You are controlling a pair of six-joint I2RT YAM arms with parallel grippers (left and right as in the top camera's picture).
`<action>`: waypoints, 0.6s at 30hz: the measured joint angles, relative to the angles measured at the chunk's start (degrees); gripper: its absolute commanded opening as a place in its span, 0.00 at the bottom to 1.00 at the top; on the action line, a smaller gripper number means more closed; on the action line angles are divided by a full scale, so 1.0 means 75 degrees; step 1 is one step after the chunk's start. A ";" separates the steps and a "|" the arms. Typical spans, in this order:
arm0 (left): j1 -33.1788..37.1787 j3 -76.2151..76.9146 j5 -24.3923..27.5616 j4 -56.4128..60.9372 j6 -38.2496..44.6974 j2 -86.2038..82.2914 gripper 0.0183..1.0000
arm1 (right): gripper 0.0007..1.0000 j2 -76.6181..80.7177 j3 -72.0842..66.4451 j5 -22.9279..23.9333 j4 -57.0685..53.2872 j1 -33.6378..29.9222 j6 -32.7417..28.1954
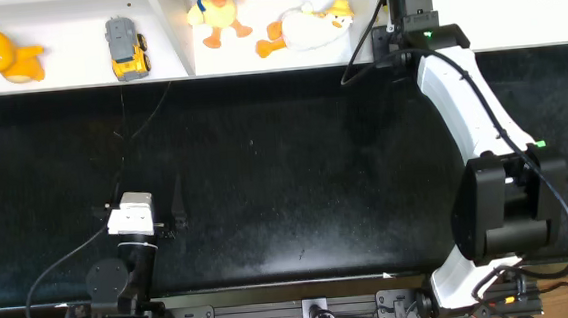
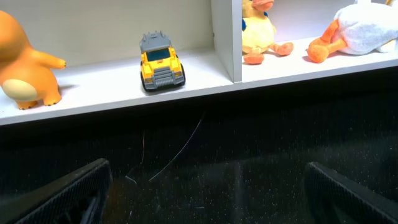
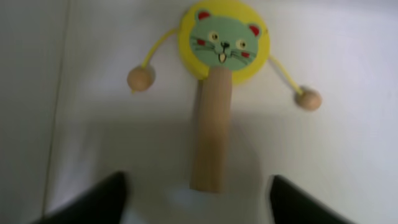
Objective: Store Toys
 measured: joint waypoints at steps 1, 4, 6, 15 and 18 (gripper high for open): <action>0.0000 0.0000 0.0000 0.0000 0.0000 0.0000 1.00 | 0.95 -0.0012 0.0029 0.0087 -0.0061 0.0000 0.0015; 0.0000 0.0000 0.0000 0.0000 0.0000 0.0000 1.00 | 1.00 -0.0143 0.0041 0.0160 -0.0443 -0.0082 0.0047; 0.0000 0.0000 0.0000 0.0000 0.0000 0.0000 1.00 | 1.00 -0.0423 -0.0131 0.0163 -0.0624 -0.0079 0.0041; 0.0000 -0.0003 -0.0020 -0.0003 0.0000 0.0000 1.00 | 1.00 -0.4430 -0.3736 -0.0006 -0.0737 0.0117 0.0044; 0.0000 -0.0003 -0.0020 -0.0003 0.0000 -0.0006 1.00 | 1.00 -0.5534 -0.4686 -0.0029 -0.1332 0.0117 0.0169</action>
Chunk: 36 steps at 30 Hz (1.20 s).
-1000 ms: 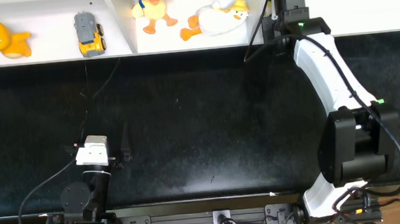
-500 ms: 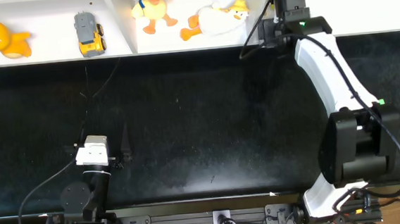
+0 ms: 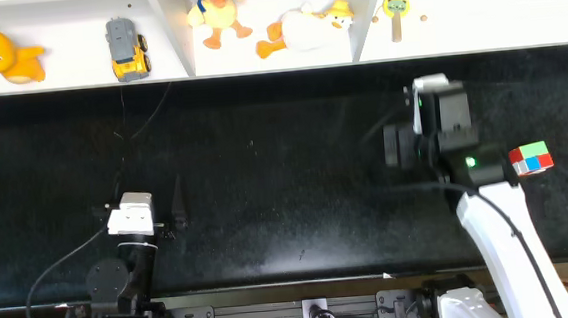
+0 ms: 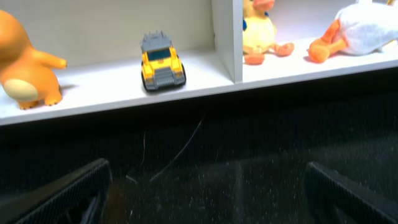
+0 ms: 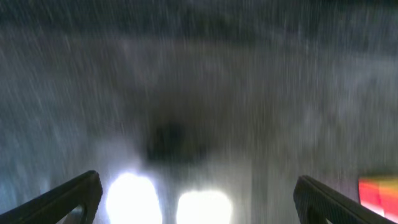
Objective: Store Toys
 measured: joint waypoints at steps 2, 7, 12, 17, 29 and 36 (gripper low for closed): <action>0.0000 0.0000 0.0000 0.0003 0.0000 -0.0003 1.00 | 1.00 -0.0609 -0.0463 -0.0044 -0.0525 0.0000 0.0277; 0.0000 0.0000 0.0000 0.0003 0.0000 -0.0003 1.00 | 1.00 -0.1714 -0.1387 -0.0096 -0.0868 -0.0003 0.0699; 0.0000 0.0000 0.0000 0.0003 0.0000 -0.0006 1.00 | 1.00 -0.2232 -0.2337 -0.0105 -0.0679 -0.0003 0.0842; 0.0000 0.0000 0.0000 0.0003 0.0000 -0.0006 1.00 | 1.00 -0.2291 -0.3045 -0.0140 0.0012 0.0000 0.0874; 0.0000 0.0000 0.0000 0.0003 0.0000 -0.0009 1.00 | 1.00 -0.2328 -0.3386 -0.1090 0.1183 0.0000 0.0909; 0.0000 0.0000 0.0000 0.0003 0.0000 -0.0009 1.00 | 1.00 -0.2326 -0.2833 -0.1355 0.1244 -0.0207 0.0935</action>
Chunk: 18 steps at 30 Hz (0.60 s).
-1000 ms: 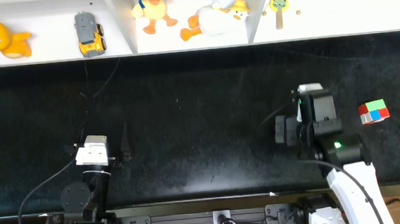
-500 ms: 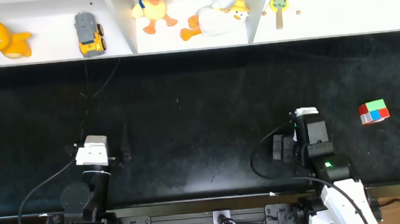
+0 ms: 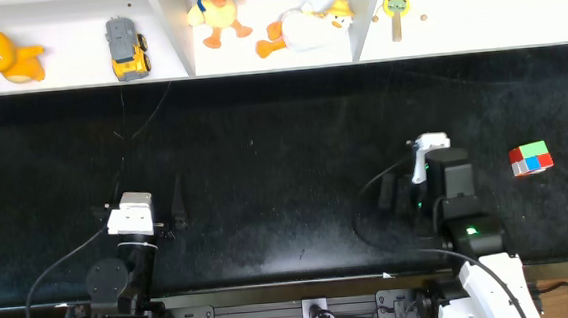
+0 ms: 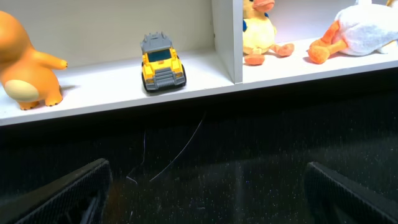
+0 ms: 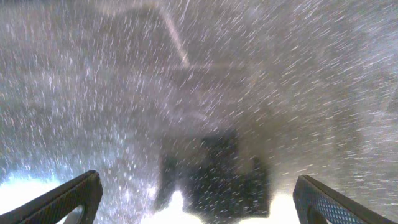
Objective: Store Toys
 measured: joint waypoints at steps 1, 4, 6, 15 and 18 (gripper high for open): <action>0.0000 0.0000 0.0000 0.0000 0.0000 0.0000 1.00 | 1.00 0.0000 0.0189 -0.0035 -0.0216 -0.0163 -0.0003; 0.0000 0.0000 0.0000 0.0000 0.0000 0.0000 1.00 | 1.00 0.0009 0.0629 0.0015 -0.0498 -0.0766 -0.0067; 0.0000 0.0000 0.0000 0.0000 0.0000 0.0000 1.00 | 1.00 0.0017 0.0970 0.0472 -0.0527 -0.1244 -0.0408; 0.0000 0.0000 0.0000 0.0000 0.0000 0.0000 1.00 | 1.00 0.0574 0.1553 0.0766 -0.0950 -0.4074 -0.3369; 0.0000 0.0000 0.0000 -0.0003 0.0000 0.0000 1.00 | 1.00 0.0956 0.1585 -0.0020 -0.1005 -0.5304 -0.4468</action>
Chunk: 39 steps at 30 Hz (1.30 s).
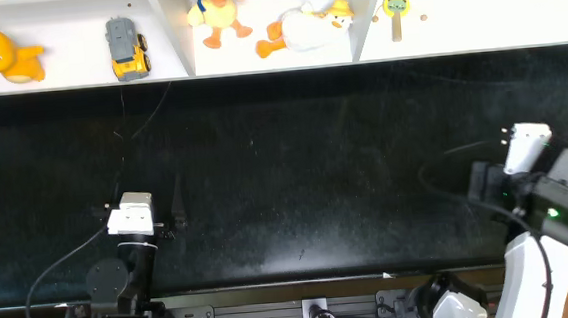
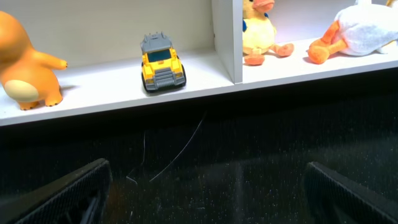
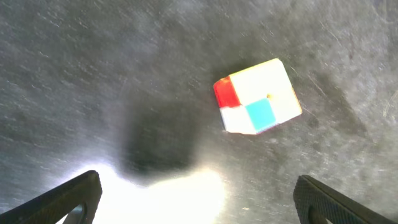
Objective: Store Toys
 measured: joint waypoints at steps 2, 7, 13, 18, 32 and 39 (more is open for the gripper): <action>0.0000 0.0000 0.0000 0.0003 0.0000 0.0000 1.00 | 1.00 0.0221 0.0087 -0.0385 -0.0032 -0.0589 -0.0568; 0.0000 0.0000 0.0000 0.0003 0.0000 0.0000 1.00 | 1.00 0.0915 0.0262 -0.1032 -0.0009 -0.1457 -0.1693; 0.0000 0.0000 0.0000 0.0000 0.0000 0.0000 1.00 | 0.98 0.2060 0.0624 -0.1262 0.0239 -0.1699 -0.2192; 0.0000 0.0000 0.0000 0.0003 0.0000 0.0000 1.00 | 0.96 0.2702 0.1037 -0.1163 0.0490 -0.1743 -0.2299; 0.0000 0.0000 0.0000 0.0003 0.0000 0.0000 1.00 | 0.97 0.3442 0.1195 -0.0895 0.1131 -0.2218 -0.2632; 0.0000 0.0000 0.0000 0.0003 0.0000 0.0000 1.00 | 0.95 0.4054 0.1198 -0.1221 0.1833 -0.2226 -0.2684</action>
